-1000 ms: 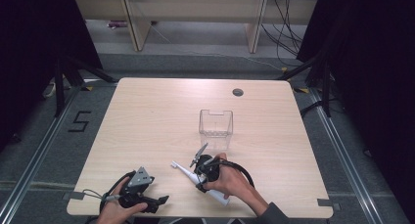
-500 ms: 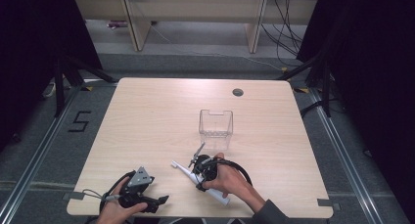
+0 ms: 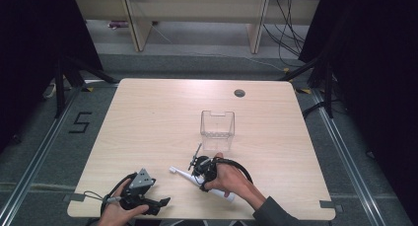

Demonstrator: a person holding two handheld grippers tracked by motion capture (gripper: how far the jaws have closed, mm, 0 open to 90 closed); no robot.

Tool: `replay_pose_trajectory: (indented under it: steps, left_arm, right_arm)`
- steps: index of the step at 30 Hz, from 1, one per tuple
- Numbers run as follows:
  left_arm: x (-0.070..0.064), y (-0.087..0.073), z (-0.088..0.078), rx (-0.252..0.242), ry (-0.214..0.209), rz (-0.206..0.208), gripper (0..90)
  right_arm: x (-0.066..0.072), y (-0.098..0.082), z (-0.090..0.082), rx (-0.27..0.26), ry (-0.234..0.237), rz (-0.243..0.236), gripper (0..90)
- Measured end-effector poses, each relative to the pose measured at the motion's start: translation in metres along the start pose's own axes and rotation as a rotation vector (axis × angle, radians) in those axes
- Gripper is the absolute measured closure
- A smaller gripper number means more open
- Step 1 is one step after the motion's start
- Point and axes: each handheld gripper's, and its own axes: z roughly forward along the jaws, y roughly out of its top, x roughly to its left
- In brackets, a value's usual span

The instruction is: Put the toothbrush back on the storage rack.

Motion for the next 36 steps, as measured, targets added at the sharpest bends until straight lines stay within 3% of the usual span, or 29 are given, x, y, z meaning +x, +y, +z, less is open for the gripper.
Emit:
replay_pose_trajectory:
  steps: [1, 3, 5, 6, 9, 10, 12, 13, 15, 17, 18, 20, 23, 26, 27, 28, 31, 32, 34, 35, 36]
  left_arm:
    - [0.002, 0.0, 0.0, 0.008, 0.011, 0.021, 14.9]
    - [0.002, 0.0, -0.001, 0.011, 0.011, 0.023, 14.9]
    - [0.001, 0.0, 0.0, 0.011, 0.01, 0.021, 14.9]
    - [0.001, 0.0, -0.001, 0.012, 0.01, 0.022, 14.9]
    - [0.001, 0.001, -0.001, 0.01, 0.01, 0.021, 14.9]
    - [0.001, 0.001, -0.001, 0.01, 0.01, 0.021, 14.9]
    - [0.001, 0.0, 0.0, 0.011, 0.01, 0.02, 14.9]
    - [-0.001, 0.0, 0.0, 0.002, -0.002, 0.001, 14.9]
    - [-0.001, 0.0, 0.0, 0.001, -0.003, 0.0, 14.9]
    - [0.001, 0.001, -0.001, 0.011, 0.01, 0.024, 14.9]
    - [0.001, 0.001, -0.001, 0.011, 0.01, 0.024, 14.9]
    - [0.001, 0.001, -0.001, 0.01, 0.009, 0.023, 14.9]
    - [-0.001, 0.0, 0.0, 0.0, -0.005, 0.0, 14.9]
    - [0.001, 0.001, -0.001, 0.011, 0.003, 0.019, 14.9]
    - [-0.001, 0.0, 0.0, 0.0, -0.005, -0.001, 14.9]
    - [0.001, 0.0, -0.001, 0.013, 0.005, 0.02, 14.9]
    - [-0.001, 0.0, 0.0, 0.003, -0.005, 0.0, 14.9]
    - [0.001, 0.001, 0.0, 0.014, 0.004, 0.021, 14.9]
    - [-0.001, 0.0, 0.0, 0.001, -0.005, 0.002, 14.9]
    - [-0.001, 0.0, 0.0, 0.002, -0.005, 0.0, 14.9]
    - [-0.001, 0.0, 0.0, 0.002, -0.005, 0.001, 14.9]
  right_arm:
    - [-0.001, 0.0, 0.001, -0.005, -0.013, -0.015, 62.9]
    - [0.0, 0.001, 0.001, 0.011, -0.007, -0.01, 64.2]
    - [-0.003, 0.002, 0.001, 0.0, -0.01, -0.051, 64.7]
    - [-0.002, 0.002, 0.0, 0.017, -0.014, -0.022, 64.9]
    - [-0.004, 0.004, 0.0, 0.029, -0.011, -0.043, 65.1]
    - [-0.002, 0.005, 0.0, 0.042, -0.007, -0.018, 65.2]
    - [-0.005, 0.007, 0.001, 0.035, -0.011, -0.073, 65.2]
    - [-0.003, 0.007, 0.0, 0.051, -0.012, -0.039, 65.2]
    - [-0.003, 0.008, 0.001, 0.062, -0.004, -0.029, 65.1]
    - [-0.006, 0.009, 0.002, 0.059, -0.008, -0.077, 64.6]
    - [-0.003, 0.009, 0.001, 0.072, 0.002, -0.021, 64.6]
    - [-0.006, 0.011, 0.002, 0.068, -0.007, -0.083, 64.8]
    - [-0.005, 0.011, 0.002, 0.072, -0.009, -0.079, 65.5]
    - [-0.005, 0.011, 0.001, 0.081, -0.002, -0.064, 65.7]
    - [-0.006, 0.011, 0.001, 0.073, 0.004, -0.069, 65.6]
    - [-0.004, 0.01, 0.0, 0.082, 0.002, -0.033, 65.7]
    - [-0.007, 0.009, -0.002, 0.07, 0.004, -0.07, 65.8]
    - [-0.006, 0.008, -0.003, 0.071, 0.007, -0.046, 65.8]
    - [-0.005, 0.007, -0.006, 0.073, -0.006, -0.037, 65.9]
    - [-0.007, 0.007, -0.007, 0.06, -0.013, -0.058, 65.9]
    - [-0.006, 0.006, -0.008, 0.062, -0.016, -0.034, 65.9]
